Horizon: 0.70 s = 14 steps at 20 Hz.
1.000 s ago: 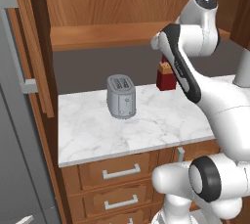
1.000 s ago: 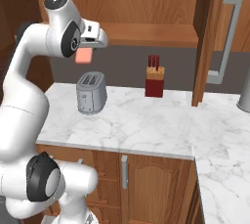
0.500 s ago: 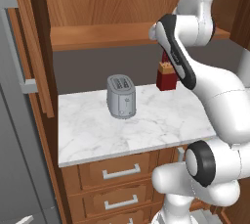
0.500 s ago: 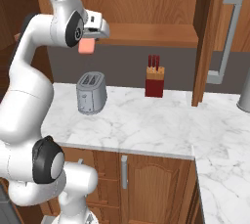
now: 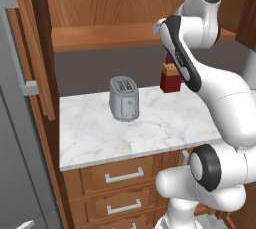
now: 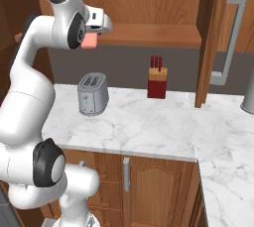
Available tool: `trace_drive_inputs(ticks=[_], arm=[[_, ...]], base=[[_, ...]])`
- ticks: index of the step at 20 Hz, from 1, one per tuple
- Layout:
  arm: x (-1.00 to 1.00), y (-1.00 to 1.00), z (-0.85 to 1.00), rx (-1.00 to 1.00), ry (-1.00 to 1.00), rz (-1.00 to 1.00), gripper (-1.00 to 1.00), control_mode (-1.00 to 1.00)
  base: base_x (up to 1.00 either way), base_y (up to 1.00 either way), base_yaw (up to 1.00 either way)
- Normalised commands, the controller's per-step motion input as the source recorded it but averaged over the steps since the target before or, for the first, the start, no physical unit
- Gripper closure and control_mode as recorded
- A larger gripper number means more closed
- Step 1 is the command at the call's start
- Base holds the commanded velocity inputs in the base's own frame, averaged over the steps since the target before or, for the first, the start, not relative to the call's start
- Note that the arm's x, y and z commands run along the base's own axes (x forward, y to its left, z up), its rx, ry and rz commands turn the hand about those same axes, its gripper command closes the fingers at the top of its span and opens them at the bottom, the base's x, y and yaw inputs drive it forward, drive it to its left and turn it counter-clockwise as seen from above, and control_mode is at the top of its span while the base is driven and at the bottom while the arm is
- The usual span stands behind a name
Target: Pick up the bar soap and bar soap from the sink, and place them back in the cabinet, and close the cabinet doors.
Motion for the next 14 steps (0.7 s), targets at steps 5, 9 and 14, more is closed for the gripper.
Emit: trace_drive_inputs(ticks=[5,9,14], arm=[[0.24,-0.01,0.00,0.00,-0.18,0.00,1.00,-1.00],[0.44,0.00,0.00,0.00,-0.06,0.00,1.00,-1.00],[0.47,0.00,0.00,0.00,0.00,0.00,1.00,-1.00]], base=[[0.00,0.00,0.00],[0.00,0.00,0.00],[0.00,0.00,0.00]])
